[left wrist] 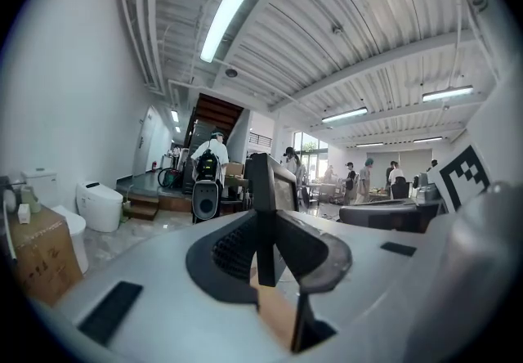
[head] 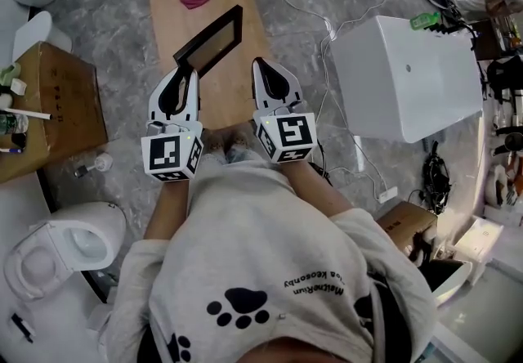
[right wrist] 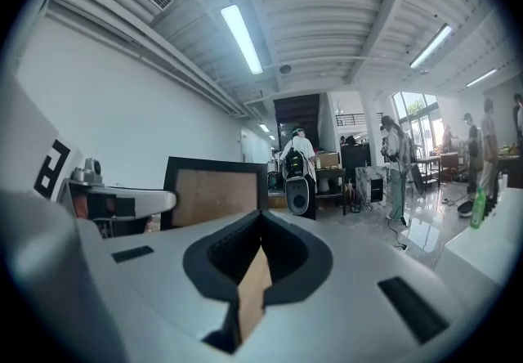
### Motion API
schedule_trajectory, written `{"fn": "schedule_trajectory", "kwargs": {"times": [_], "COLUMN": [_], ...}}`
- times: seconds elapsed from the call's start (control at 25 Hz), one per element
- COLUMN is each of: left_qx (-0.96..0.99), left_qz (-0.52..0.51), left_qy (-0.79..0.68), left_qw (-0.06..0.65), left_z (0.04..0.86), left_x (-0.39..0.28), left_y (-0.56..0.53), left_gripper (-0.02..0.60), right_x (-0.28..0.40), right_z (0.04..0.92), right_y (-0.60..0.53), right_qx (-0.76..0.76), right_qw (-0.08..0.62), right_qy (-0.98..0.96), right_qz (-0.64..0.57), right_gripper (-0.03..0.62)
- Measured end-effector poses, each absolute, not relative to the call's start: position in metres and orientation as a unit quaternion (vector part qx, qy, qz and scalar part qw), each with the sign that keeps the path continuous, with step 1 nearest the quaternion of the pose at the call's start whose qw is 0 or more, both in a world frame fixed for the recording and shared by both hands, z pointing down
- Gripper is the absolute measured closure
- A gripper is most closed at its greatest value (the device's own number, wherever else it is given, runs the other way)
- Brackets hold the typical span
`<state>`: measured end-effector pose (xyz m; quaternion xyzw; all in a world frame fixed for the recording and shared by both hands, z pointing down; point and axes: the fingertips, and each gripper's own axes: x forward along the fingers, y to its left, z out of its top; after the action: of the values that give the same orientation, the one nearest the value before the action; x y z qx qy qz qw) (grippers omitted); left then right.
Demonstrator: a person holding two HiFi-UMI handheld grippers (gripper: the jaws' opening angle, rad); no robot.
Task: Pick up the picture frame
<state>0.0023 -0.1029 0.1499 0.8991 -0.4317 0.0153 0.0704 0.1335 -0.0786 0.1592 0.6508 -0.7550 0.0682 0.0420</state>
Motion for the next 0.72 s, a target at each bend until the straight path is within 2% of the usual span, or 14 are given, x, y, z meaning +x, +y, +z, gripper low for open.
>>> {"fn": "schedule_trajectory", "kwargs": {"times": [0.28,0.72], "left_qx": [0.896,0.895], "left_qz": [-0.003,-0.004], "left_qy": [-0.44,-0.445], "left_qw": [0.052,0.035], "left_z": [0.127,0.111], "left_x": [0.001,0.002], "left_y": [-0.091,-0.085], "left_gripper": [0.506,0.508], "right_x": [0.125,0.123], "right_z": [0.121,0.115], "right_y": [-0.065,-0.065], "right_qx": [0.641,0.643], "right_qw": [0.037,0.024], "right_qy": [-0.767,-0.765], "right_qz": [0.013,0.019], "right_gripper": [0.585,0.585]}}
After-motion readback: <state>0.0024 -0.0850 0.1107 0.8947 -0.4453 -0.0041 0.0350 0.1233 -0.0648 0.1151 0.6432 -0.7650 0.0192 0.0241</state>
